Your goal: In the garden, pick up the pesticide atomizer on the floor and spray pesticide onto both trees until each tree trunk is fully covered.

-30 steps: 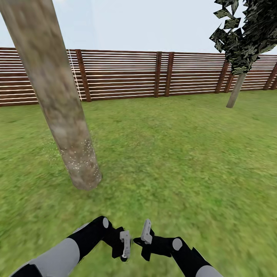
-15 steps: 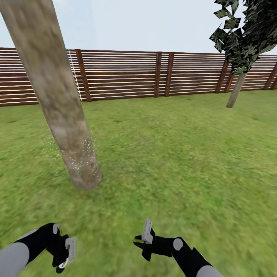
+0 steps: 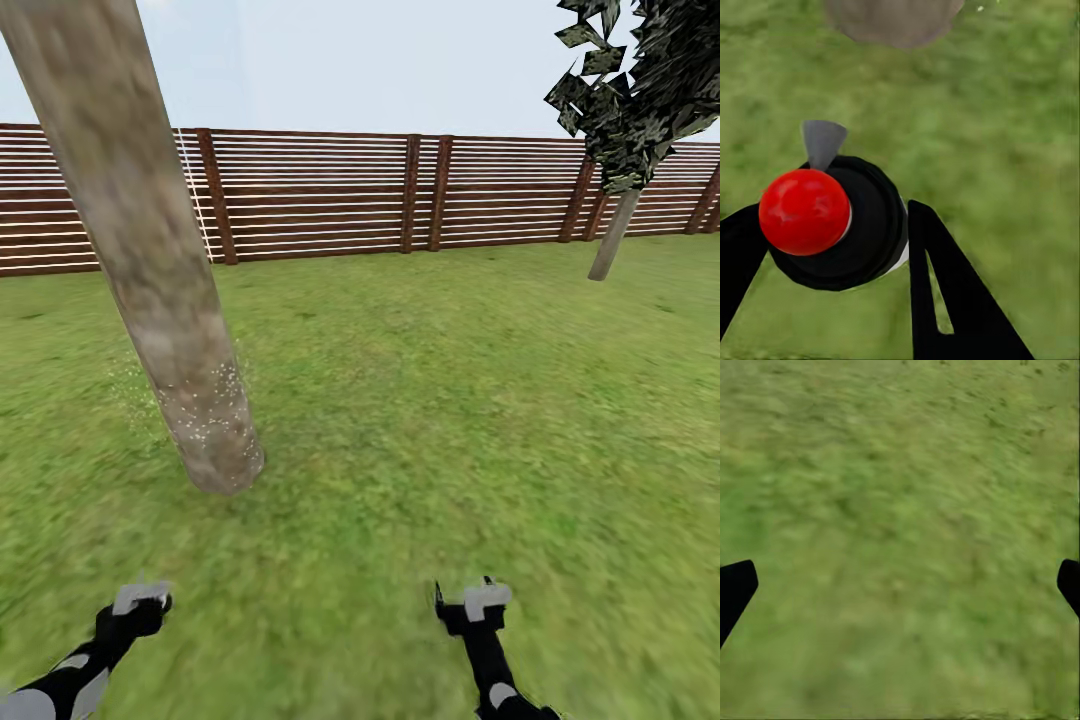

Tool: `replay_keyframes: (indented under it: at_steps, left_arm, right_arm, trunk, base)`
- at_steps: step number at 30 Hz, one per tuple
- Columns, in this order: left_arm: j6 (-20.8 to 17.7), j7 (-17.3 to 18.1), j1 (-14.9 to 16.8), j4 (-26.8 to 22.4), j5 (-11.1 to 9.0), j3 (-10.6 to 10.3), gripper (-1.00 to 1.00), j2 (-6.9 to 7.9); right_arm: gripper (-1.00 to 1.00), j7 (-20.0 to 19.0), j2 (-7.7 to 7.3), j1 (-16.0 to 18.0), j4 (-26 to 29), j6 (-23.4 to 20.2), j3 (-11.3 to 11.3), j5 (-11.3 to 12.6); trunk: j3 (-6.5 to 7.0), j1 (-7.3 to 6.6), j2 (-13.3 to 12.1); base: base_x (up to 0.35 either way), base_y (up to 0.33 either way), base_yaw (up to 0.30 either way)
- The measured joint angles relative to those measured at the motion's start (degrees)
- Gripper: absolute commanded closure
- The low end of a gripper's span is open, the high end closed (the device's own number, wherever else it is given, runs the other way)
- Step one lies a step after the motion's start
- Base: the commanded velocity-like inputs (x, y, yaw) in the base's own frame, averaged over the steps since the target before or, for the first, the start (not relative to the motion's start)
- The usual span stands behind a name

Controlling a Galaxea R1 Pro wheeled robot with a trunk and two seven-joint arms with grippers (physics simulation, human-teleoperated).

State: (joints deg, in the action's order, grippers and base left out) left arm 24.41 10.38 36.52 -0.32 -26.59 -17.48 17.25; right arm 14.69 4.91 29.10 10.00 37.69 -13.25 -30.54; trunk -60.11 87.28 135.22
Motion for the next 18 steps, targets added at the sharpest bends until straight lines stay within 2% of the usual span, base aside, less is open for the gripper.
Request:
replay_keyframes:
  at_steps: [1,2,4,5,6,7,10,18]
  left_arm:
    - [4.32,-2.83,-1.93,0.43,-3.68,0.22,1.0,-0.19]
    - [7.15,-4.82,-3.36,0.45,-5.68,0.16,1.0,-0.29]
    - [10.12,-8.39,-6.21,0.71,-7.7,-0.17,1.0,-0.98]
    - [10.48,-9.03,-7.36,0.79,-7.91,-0.21,1.0,-1.31]
    - [10.67,-9.53,-9.66,0.83,-7.86,-0.53,1.0,-1.46]
    - [10.73,-9.69,-10.85,0.88,-8.54,0.22,1.0,-1.41]
    - [10.78,-9.99,-12.93,0.94,-8.33,-0.11,1.0,-1.55]
    - [10.91,-10.04,-13.92,0.94,-8.28,-0.2,1.0,-1.68]
  right_arm:
    - [-1.0,4.04,0.04,-1.57,-0.15,2.38,-0.26,-0.02]
    - [-1.0,5.68,0.07,-3.05,-0.22,5.43,-0.28,-0.07]
    - [-1.0,6.97,0.09,-5.39,-0.67,12.91,-0.31,-0.24]
    - [-1.0,7.13,0.08,-5.73,-2.03,14.11,-0.29,-0.32]
    - [-1.0,7.19,-0.08,-5.97,-5.83,14.9,-0.31,-0.42]
    - [-1.0,7.22,-0.21,-6.01,-6.87,15.07,-0.31,-0.44]
    - [-1.0,7.22,-1.05,-6.95,-8.28,15.1,-0.44,-0.37]
    - [-1.0,7.11,-1.48,-9.03,-8.51,15.05,-0.29,-0.49]
  trunk:
    - [0.0,0.0,0.0]
    - [0.0,0.0,0.0]
    - [0.0,0.0,0.0]
    - [0.0,0.0,0.0]
    - [0.0,0.0,0.0]
    - [0.0,0.0,0.0]
    - [0.01,0.0,0.0]
    - [0.01,0.0,0.0]
  base:
    - [0.0,0.0,0.0]
    - [0.0,0.0,0.0]
    - [0.0,0.0,0.0]
    - [0.0,0.0,0.0]
    - [0.0,0.0,0.0]
    - [0.0,0.0,0.0]
    - [0.0,0.0,0.0]
    - [0.0,0.0,0.0]
